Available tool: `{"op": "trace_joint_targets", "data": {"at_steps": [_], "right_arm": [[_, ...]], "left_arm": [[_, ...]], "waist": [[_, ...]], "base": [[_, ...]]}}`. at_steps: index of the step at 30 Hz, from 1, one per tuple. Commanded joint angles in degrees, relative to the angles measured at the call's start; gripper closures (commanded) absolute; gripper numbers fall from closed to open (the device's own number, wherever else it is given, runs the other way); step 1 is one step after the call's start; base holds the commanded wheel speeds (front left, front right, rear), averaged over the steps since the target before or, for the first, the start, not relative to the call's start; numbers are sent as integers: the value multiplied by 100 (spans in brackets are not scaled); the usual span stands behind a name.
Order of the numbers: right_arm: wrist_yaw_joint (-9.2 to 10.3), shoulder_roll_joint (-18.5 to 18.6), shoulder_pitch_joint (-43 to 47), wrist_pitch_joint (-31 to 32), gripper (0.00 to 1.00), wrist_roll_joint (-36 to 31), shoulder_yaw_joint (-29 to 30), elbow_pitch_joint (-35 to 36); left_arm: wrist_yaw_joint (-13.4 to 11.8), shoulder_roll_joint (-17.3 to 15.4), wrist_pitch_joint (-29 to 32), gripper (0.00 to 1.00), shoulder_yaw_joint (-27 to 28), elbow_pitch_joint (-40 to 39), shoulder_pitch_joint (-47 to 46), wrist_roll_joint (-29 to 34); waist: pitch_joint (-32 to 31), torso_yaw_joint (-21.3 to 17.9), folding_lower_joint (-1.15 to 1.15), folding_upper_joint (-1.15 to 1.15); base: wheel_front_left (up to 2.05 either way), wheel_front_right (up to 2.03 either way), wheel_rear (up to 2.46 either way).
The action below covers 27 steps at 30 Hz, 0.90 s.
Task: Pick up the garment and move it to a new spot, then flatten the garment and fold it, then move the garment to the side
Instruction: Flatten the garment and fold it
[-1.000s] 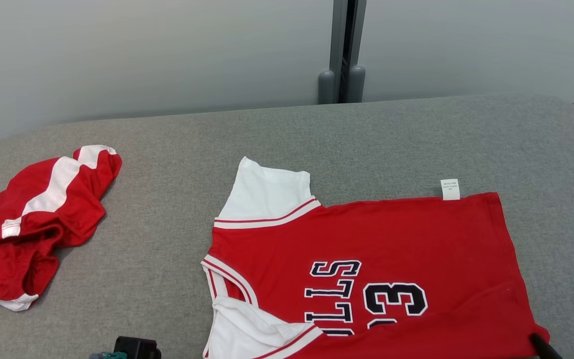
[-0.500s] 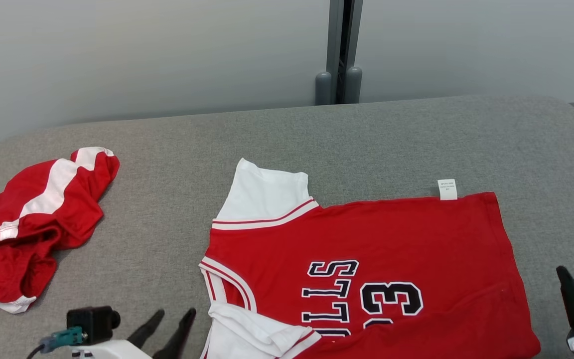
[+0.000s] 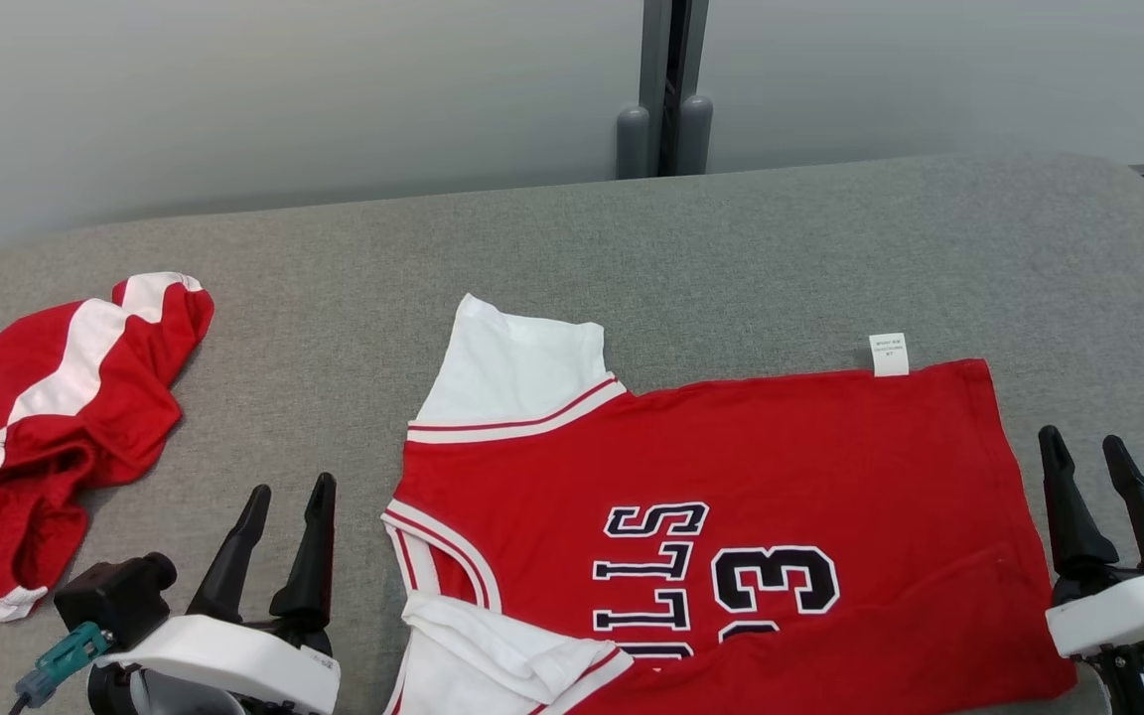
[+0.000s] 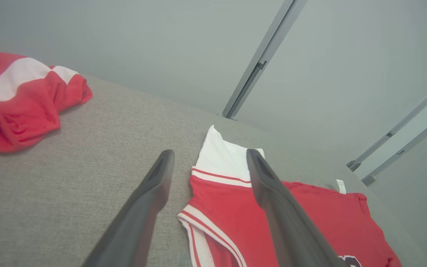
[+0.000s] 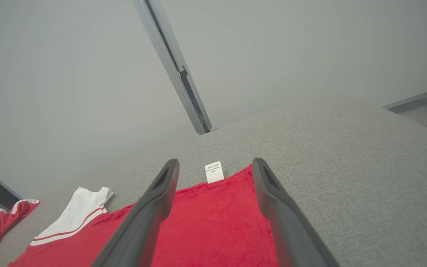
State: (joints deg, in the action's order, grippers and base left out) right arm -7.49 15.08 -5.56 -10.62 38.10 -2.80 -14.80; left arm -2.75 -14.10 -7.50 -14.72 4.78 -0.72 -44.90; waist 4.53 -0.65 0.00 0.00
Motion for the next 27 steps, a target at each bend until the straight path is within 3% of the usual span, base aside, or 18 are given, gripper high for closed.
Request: {"op": "trace_joint_targets", "data": {"at_steps": [1, 9, 17, 27], "right_arm": [[0, 5, -80, -20, 0, -79, 4, -8], [0, -73, -496, 59, 0, -439, 75, -1], [0, -198, -1052, 92, 0, -520, 56, -85], [0, -480, -1095, -178, 0, -325, -26, -165]], "left_arm": [[33, -35, -60, 0, -15, 76, -105, 81], [18, -111, -121, 0, -134, 547, -698, 405], [-19, -283, 276, 0, -480, 1158, -1849, 923], [158, -420, 838, 0, -855, 2054, -3406, 1394]], "waist": [[62, -18, 0, 0], [585, -206, 0, 0], [1205, -336, 0, 0], [1703, -782, 0, 0]], "base": [[0, 0, 0], [0, 0, 0], [0, 0, 0], [0, 0, 0]]}}
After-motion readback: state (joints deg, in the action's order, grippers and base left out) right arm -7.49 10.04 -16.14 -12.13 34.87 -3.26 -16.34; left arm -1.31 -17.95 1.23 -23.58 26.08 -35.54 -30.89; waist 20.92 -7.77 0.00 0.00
